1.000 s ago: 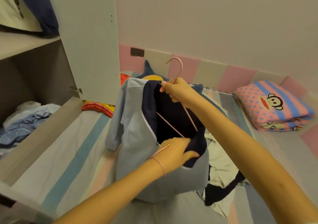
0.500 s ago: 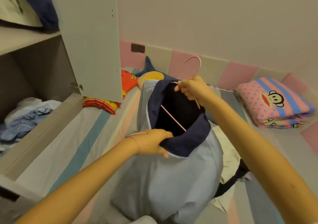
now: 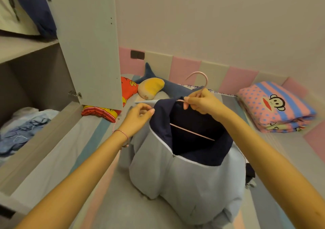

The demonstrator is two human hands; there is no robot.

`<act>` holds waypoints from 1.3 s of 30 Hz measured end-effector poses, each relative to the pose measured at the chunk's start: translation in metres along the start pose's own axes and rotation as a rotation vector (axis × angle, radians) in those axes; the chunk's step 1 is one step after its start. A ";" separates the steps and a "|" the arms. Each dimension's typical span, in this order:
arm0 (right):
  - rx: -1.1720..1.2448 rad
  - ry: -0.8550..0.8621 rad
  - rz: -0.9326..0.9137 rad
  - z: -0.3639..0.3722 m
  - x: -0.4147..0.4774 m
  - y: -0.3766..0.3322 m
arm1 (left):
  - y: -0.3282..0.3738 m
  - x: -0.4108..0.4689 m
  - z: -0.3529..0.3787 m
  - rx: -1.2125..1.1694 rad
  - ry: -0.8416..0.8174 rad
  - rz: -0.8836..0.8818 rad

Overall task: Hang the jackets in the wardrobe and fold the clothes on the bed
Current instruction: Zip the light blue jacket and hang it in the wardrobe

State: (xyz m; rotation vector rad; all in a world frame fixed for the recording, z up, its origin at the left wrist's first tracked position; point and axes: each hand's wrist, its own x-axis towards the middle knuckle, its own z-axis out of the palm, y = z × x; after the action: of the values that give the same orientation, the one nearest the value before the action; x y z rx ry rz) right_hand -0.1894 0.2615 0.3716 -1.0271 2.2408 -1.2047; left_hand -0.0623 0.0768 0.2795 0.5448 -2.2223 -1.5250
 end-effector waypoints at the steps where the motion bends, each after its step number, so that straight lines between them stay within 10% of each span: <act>1: 0.012 0.005 -0.003 -0.002 0.000 -0.001 | 0.003 0.000 0.004 -0.039 -0.036 -0.023; 12: -0.134 0.019 -0.094 -0.007 -0.009 -0.013 | 0.018 -0.005 -0.012 -0.062 -0.025 0.142; 18: -0.059 0.051 -0.037 -0.004 -0.008 -0.009 | -0.033 -0.009 -0.030 0.225 0.472 0.115; 22: -0.042 0.080 -0.045 -0.009 -0.007 -0.004 | -0.067 -0.010 -0.032 0.266 0.234 -0.094; 33: -0.352 -0.210 -0.083 -0.020 -0.028 0.014 | -0.006 0.001 -0.099 0.365 0.378 0.252; 39: 0.014 0.080 -0.094 -0.023 -0.024 0.018 | 0.004 0.028 -0.126 0.376 0.252 -0.047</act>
State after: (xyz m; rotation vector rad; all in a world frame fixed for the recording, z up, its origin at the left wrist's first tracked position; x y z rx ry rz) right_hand -0.1961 0.2985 0.3697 -1.1079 2.2632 -1.3213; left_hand -0.0209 -0.0360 0.3277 0.8545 -2.3124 -0.9927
